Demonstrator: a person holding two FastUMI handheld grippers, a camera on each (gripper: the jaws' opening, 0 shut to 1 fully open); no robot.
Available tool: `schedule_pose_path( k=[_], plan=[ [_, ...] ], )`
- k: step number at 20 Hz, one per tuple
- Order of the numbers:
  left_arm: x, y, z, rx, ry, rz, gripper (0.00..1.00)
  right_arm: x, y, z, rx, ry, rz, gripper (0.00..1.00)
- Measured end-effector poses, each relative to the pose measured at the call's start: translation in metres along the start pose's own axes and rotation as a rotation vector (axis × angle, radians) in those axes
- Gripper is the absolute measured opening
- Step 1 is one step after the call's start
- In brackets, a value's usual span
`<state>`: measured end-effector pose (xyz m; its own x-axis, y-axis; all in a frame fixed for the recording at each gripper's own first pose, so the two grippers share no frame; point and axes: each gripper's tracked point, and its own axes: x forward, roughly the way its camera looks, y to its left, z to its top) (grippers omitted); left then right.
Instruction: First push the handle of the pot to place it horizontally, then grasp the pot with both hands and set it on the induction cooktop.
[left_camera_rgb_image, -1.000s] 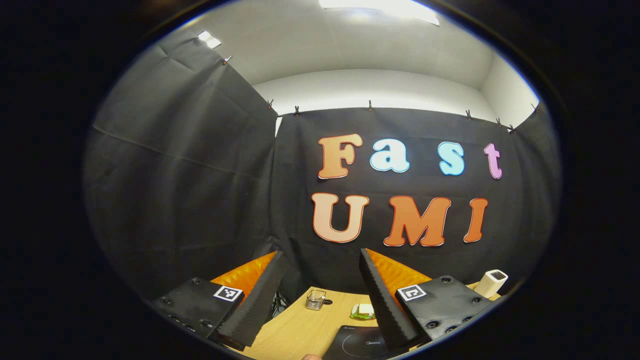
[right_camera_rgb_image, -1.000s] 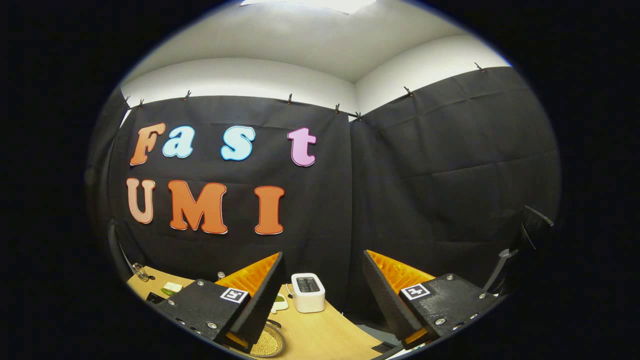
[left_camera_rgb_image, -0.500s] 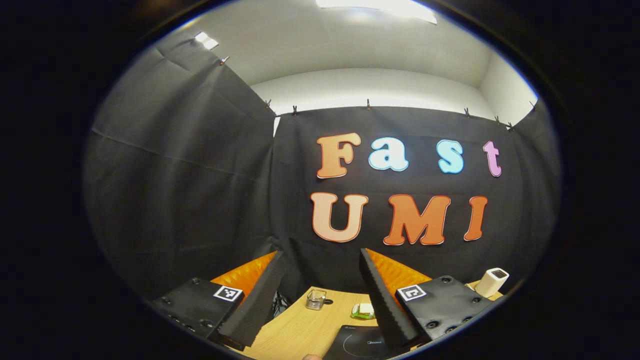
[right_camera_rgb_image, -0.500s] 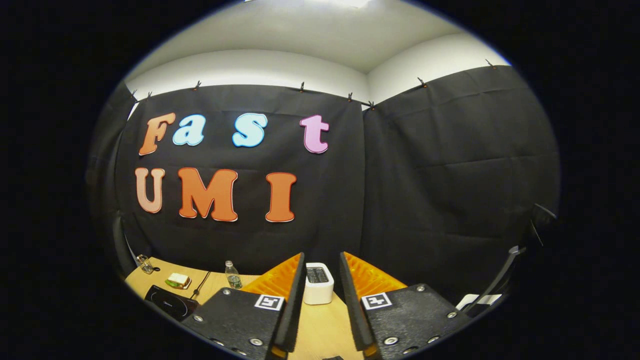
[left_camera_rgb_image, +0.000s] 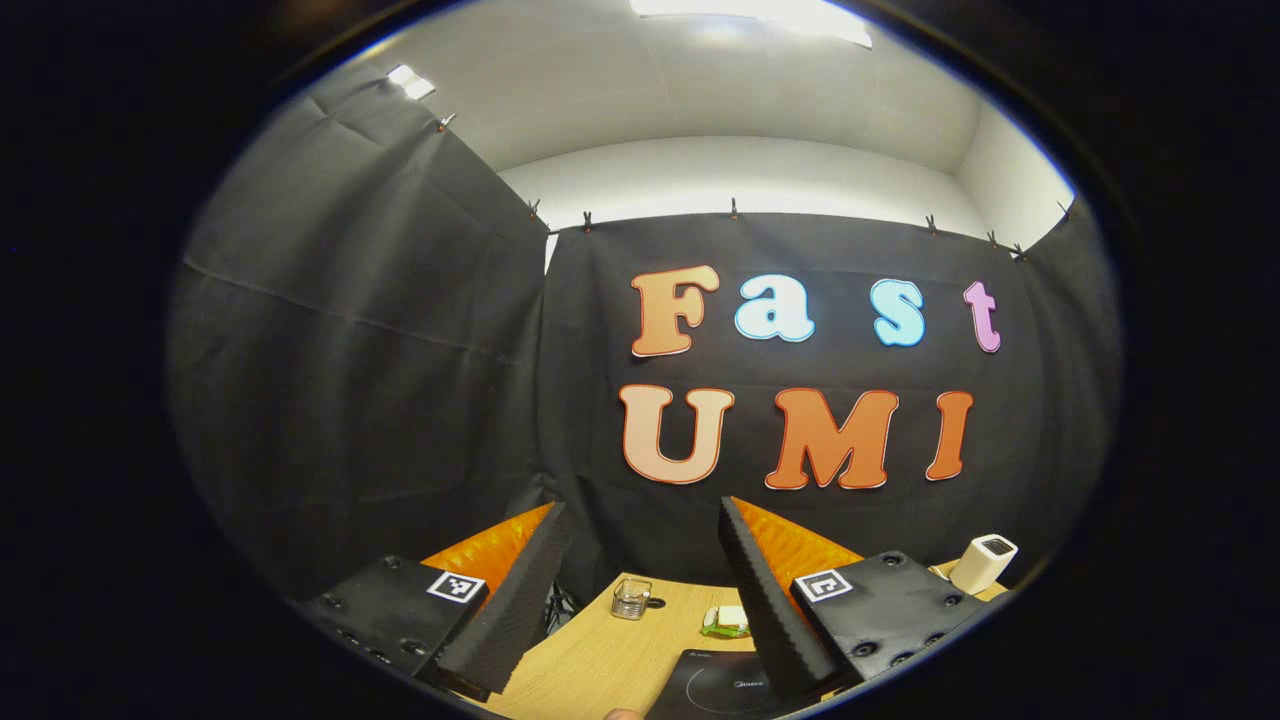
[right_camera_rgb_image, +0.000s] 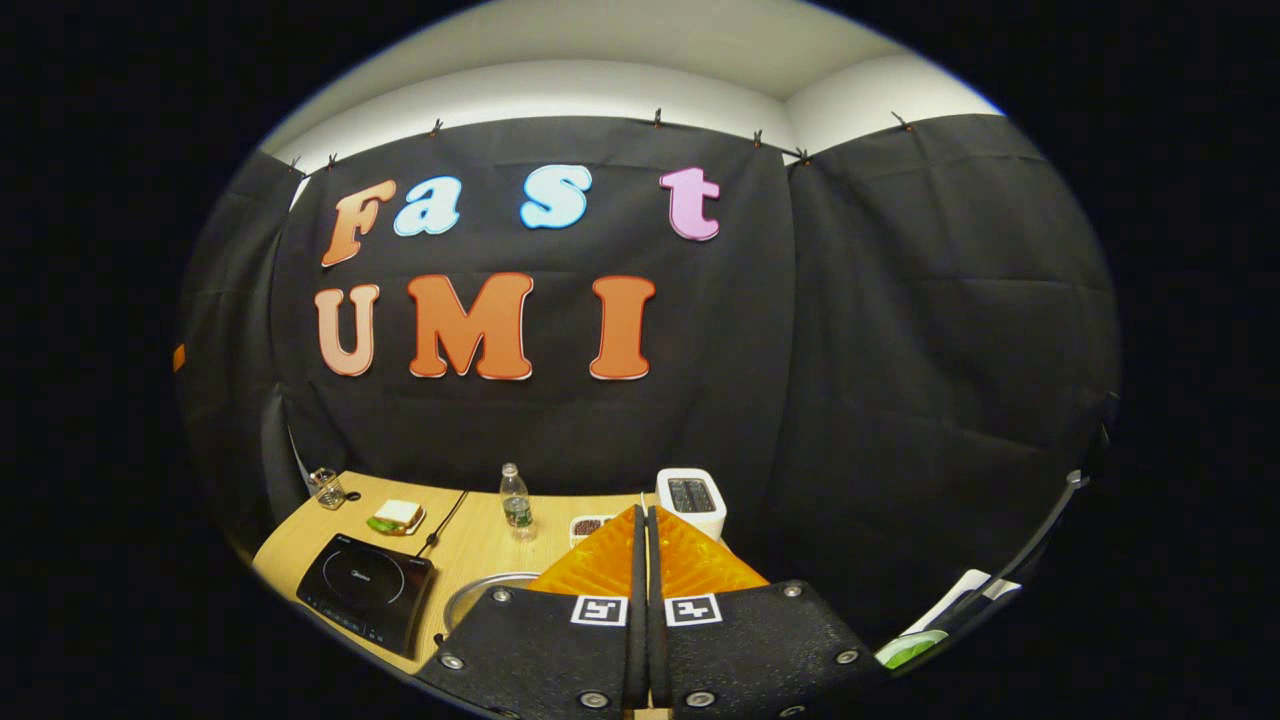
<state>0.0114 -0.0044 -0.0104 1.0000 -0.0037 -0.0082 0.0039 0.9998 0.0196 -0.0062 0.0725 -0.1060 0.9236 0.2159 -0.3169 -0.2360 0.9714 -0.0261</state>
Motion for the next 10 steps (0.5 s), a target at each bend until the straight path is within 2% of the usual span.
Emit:
schedule_pose_path(
  k=[10],
  plan=[
    [-0.011, 0.009, -0.007, 0.014, 0.025, 0.021, 0.97, 0.004, 0.04, -0.118, -0.048, 0.321, 0.102, 0.0]
  ],
)
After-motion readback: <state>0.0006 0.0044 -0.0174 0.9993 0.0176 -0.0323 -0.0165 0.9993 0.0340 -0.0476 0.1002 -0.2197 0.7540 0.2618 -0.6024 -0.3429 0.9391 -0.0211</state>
